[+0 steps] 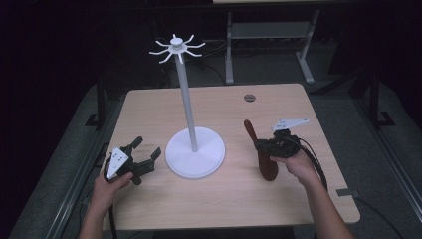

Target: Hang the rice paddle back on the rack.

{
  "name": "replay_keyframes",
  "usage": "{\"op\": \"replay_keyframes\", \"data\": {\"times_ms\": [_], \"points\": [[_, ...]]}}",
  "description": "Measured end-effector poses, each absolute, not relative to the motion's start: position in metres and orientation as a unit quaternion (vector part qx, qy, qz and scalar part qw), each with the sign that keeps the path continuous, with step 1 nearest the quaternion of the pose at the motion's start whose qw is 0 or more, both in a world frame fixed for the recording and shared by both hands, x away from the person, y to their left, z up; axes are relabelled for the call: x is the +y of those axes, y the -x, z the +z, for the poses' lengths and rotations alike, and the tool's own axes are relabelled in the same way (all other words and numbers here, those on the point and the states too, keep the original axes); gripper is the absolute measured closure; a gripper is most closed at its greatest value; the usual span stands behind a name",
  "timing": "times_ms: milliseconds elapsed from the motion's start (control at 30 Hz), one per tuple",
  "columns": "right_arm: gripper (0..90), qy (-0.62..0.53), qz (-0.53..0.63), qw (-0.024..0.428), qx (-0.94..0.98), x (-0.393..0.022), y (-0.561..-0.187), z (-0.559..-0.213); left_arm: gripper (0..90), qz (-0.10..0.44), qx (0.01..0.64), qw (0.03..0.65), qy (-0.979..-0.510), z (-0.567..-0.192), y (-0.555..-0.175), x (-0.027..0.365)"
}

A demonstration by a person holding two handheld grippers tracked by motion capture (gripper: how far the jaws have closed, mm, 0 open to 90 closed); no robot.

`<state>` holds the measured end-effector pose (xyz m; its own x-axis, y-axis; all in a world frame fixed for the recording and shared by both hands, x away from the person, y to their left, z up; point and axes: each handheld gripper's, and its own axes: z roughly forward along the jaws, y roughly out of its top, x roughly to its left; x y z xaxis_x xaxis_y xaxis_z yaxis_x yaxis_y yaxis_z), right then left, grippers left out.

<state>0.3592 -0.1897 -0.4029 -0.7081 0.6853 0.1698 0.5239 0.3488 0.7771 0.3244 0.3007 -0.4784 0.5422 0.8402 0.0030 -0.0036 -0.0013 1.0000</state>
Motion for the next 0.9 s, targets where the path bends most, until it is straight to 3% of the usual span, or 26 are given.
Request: {"op": "replay_keyframes", "data": {"times_ms": [467, 900], "points": [[78.3, -0.347, 0.518, 0.108, 0.775, -0.203, -0.352, -0.399, 13.4, 0.339, 0.337, 0.621, -0.621, -0.478, -0.324, 0.301], [78.2, -0.312, 0.548, 0.111, 0.769, -0.190, -0.354, -0.366, 13.4, 0.339, 0.338, 0.623, -0.618, -0.478, -0.324, 0.300]]}}
